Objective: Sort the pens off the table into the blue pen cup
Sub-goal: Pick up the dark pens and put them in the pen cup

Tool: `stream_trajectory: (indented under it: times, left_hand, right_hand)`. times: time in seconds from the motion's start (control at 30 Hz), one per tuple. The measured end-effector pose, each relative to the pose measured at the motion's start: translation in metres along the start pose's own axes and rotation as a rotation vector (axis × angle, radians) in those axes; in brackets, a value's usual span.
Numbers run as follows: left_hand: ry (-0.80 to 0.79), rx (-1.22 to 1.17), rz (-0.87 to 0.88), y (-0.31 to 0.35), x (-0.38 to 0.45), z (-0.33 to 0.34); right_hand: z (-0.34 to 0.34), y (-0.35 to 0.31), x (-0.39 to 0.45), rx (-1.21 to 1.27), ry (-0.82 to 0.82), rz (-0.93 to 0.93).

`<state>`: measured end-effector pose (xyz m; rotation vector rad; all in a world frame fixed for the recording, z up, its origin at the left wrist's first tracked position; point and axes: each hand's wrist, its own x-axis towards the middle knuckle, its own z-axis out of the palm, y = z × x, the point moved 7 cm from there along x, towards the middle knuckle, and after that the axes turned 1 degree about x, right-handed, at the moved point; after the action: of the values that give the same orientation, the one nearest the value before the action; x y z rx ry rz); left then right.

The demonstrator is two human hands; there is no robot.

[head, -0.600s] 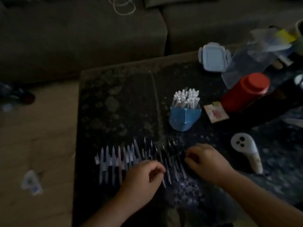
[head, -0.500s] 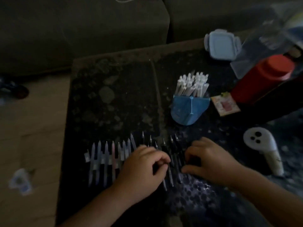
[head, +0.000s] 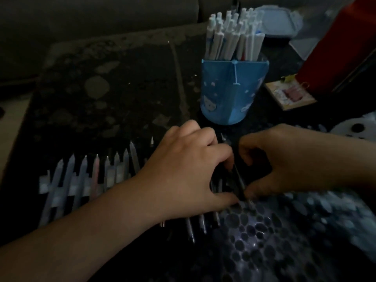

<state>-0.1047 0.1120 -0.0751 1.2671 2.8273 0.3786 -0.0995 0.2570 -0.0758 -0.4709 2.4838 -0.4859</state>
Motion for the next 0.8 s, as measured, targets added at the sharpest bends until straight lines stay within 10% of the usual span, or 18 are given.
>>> stream_trajectory:
  times: [0.6, 0.8]
  left_hand:
    - [0.022, 0.051, -0.275, 0.03, -0.038, -0.027]
    - [0.036, -0.362, -0.464, 0.009, -0.09, -0.06]
  right_hand:
    - [0.013, 0.009, -0.008, 0.097, 0.261, 0.43]
    - [0.023, -0.001, -0.035, 0.188, 0.409, 0.456]
